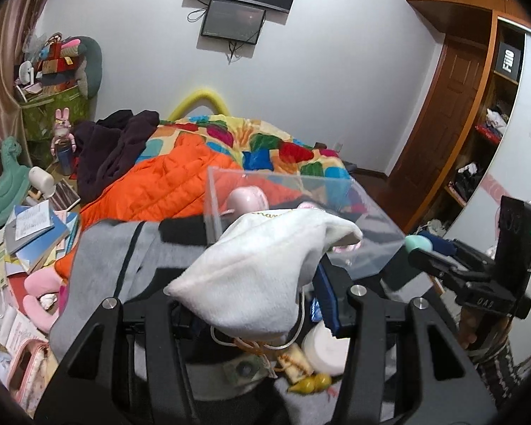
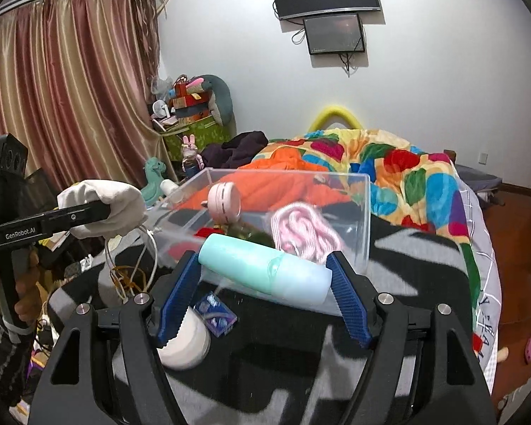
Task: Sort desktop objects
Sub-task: 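Carry the white bag and mint-green tube over the clear box with both grippers, then open both grippers to drop the white bag and mint-green tube into the box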
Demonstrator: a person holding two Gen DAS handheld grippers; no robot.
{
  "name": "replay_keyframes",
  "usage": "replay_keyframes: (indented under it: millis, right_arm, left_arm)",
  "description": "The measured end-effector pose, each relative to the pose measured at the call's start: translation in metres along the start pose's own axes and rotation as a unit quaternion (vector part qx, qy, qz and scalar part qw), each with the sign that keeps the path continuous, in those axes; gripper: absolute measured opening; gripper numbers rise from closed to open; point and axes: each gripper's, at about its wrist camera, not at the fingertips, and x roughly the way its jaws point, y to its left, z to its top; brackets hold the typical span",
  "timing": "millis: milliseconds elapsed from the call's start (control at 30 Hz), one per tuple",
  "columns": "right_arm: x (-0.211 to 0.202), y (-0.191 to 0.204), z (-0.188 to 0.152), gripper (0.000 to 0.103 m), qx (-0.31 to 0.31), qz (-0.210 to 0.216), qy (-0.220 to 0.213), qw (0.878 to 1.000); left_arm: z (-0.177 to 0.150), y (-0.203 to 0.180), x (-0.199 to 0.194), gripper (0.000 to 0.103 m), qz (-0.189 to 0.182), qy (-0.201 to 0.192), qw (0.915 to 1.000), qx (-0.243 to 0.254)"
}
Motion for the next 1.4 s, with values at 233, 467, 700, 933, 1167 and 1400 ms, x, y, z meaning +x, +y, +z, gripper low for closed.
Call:
replay_keyframes:
  millis: [233,467,700,933,1167,1400]
  right_arm:
    - [0.012,-0.005,0.018,0.070,0.001,-0.003,-0.007,1.000]
    - [0.026,-0.012,0.024,0.070,0.002,-0.011,0.001,1.000]
    - [0.043,-0.021,0.023,0.070,0.015,-0.014,0.018,1.000]
    - [0.054,-0.026,0.019,0.070,0.016,-0.019,0.032,0.999]
    - [0.059,-0.023,0.014,0.070,0.001,-0.035,0.037,0.999]
    - [0.065,-0.013,0.013,0.070,-0.026,-0.049,0.046,0.997]
  left_arm:
    - [0.018,-0.006,0.016,0.050,-0.007,-0.003,1.0000,0.002]
    - [0.023,-0.012,0.038,0.050,-0.009,0.009,0.9999,0.005]
    - [0.019,-0.009,0.065,0.050,-0.006,0.041,0.9991,0.006]
    - [0.008,-0.015,0.086,0.050,0.004,0.064,0.9978,0.020]
    - [0.003,-0.017,0.093,0.050,0.007,0.073,0.9970,0.024]
    - [-0.002,-0.025,0.095,0.051,0.023,0.077,0.9953,0.054]
